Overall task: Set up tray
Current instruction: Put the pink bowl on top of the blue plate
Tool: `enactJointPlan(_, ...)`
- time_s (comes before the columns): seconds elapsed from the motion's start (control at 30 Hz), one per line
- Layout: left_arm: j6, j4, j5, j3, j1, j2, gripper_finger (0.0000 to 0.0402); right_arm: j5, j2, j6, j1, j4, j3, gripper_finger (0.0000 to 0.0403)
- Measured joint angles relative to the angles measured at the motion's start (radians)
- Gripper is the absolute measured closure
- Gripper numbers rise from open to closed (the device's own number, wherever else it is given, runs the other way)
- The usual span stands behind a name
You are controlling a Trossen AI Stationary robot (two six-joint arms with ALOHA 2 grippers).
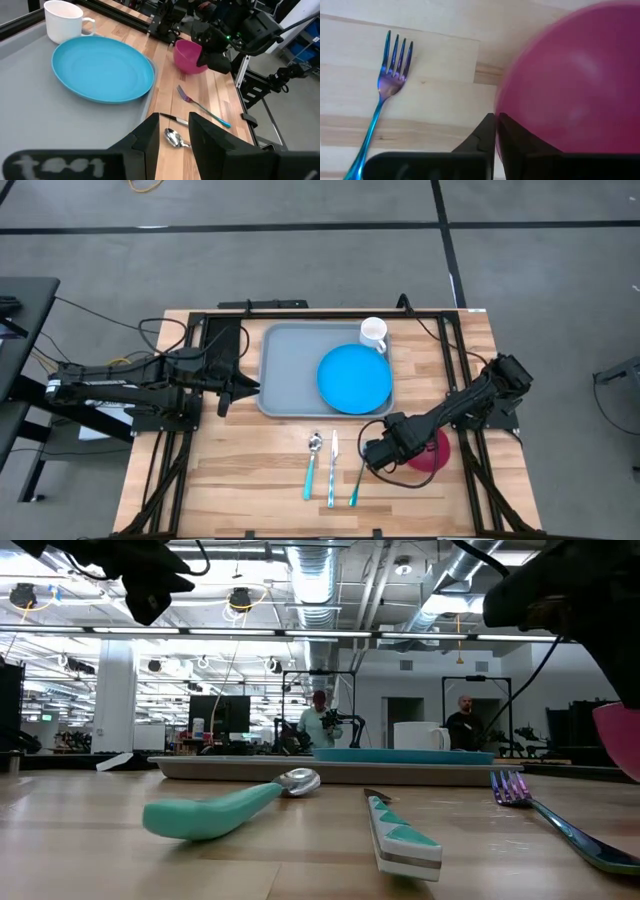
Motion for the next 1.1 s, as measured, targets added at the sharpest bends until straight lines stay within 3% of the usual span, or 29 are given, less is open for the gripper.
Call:
enactJointPlan(0.63, 0.0, 0.002, 0.0, 0.0, 0.0, 0.0, 0.031, 0.011, -0.002, -0.001, -0.026, -0.04, 0.004, 0.0401)
enactJointPlan(1.1, 0.002, 0.007, -0.001, 0.0, 0.0, 0.0, 0.031, 0.21, -0.008, -0.166, -0.169, -0.375, 0.239, 0.0403)
